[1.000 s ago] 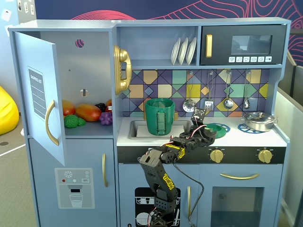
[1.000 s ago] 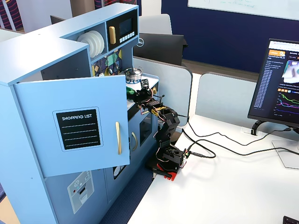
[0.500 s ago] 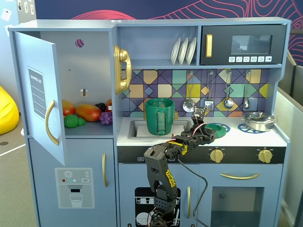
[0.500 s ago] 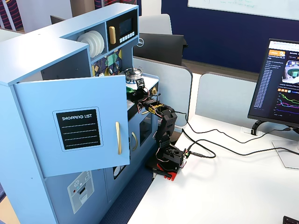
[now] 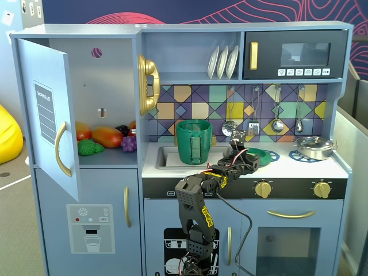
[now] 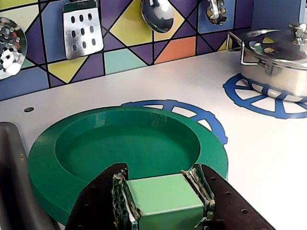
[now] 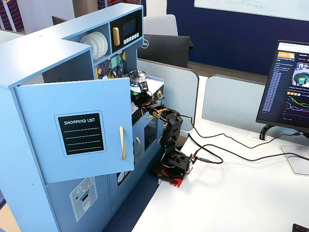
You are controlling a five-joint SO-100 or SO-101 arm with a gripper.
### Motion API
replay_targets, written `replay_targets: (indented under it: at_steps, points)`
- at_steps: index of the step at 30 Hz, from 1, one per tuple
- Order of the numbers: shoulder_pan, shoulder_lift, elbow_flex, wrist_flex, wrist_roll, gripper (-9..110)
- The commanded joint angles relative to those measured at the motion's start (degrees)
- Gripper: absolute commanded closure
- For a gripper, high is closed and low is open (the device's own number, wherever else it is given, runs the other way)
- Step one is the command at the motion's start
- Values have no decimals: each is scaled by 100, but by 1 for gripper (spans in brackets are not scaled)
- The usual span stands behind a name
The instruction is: Pick up the lid from the counter and put it on the green recipient
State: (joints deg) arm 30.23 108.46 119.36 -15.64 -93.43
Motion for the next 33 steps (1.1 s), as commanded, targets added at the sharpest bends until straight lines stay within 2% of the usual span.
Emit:
replay_targets:
  at_steps: [1, 9, 17, 24, 33]
  points:
    - [105, 448, -747, 26, -70, 101]
    - [70, 1213, -1714, 1406, 158, 101]
    - [-545, 1564, -3006, 2672, 193, 101]
    - [-1318, 1556, -3762, 3199, 272, 101]
    - [-2127, 1556, -3674, 3393, 53, 101]
